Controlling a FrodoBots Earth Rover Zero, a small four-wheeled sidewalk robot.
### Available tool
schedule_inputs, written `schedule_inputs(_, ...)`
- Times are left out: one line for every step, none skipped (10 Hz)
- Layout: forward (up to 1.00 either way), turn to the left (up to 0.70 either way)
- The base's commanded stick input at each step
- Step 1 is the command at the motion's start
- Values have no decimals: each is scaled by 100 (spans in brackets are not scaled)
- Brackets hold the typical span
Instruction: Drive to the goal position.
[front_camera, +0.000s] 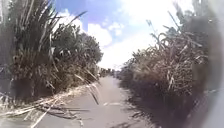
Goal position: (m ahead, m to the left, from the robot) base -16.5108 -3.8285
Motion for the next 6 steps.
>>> schedule_inputs(70,0)
schedule_inputs(70,0)
schedule_inputs(70,0)
schedule_inputs(70,0)
schedule_inputs(70,0)
schedule_inputs(70,0)
